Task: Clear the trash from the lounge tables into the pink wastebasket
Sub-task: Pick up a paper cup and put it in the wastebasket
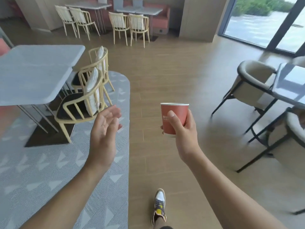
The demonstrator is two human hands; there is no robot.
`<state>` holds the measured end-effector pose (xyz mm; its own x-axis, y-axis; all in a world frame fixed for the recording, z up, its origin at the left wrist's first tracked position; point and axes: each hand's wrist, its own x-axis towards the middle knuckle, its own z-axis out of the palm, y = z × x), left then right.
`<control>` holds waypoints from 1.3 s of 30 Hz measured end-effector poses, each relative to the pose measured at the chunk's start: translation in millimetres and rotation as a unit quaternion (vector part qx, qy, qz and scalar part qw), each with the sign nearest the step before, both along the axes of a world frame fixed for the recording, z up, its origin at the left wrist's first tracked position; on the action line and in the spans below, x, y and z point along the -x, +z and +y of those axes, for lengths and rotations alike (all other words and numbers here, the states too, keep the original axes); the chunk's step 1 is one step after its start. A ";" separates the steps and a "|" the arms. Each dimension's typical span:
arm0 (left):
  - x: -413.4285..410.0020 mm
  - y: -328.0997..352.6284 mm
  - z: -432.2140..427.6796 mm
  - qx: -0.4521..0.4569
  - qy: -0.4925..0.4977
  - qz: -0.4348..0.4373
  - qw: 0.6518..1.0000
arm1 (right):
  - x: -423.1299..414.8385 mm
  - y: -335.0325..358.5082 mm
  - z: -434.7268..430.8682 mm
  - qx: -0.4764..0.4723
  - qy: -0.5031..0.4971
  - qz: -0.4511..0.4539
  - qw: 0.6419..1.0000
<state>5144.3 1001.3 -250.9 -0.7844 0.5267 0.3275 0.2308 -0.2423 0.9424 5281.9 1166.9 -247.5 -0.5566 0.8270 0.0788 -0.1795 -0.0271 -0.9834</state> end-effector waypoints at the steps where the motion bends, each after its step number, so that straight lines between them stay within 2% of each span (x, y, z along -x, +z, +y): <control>1: 17.3 -1.3 22.7 0.004 0.003 -0.005 1.000 | 20.1 -0.9 25.0 0.003 0.003 -0.003 1.000; 13: 242.0 10.7 248.2 -0.002 0.047 -0.013 0.999 | 251.5 21.2 264.8 -0.002 0.044 -0.010 0.999; 22: 456.8 -14.6 376.1 -0.008 0.051 -0.018 0.999 | 468.4 -0.8 391.4 -0.002 0.043 -0.012 0.999; 28: 610.1 4.6 456.8 -0.005 0.057 -0.014 0.998 | 613.9 20.5 470.3 -0.004 0.035 -0.010 0.999; 34: 728.7 12.9 531.8 0.000 0.055 -0.014 0.998 | 732.8 22.2 546.0 0.005 0.039 -0.009 0.999; 39: 823.9 -6.6 606.7 -0.001 0.063 -0.024 0.998 | 832.7 -2.1 621.7 0.007 0.048 -0.022 0.999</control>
<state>4320.4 1608.0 -257.5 -0.8594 0.4221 0.2886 0.2138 -0.2162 0.9527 4449.2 1788.5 -249.6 -0.6359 0.7707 0.0407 -0.1318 -0.0565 -0.9897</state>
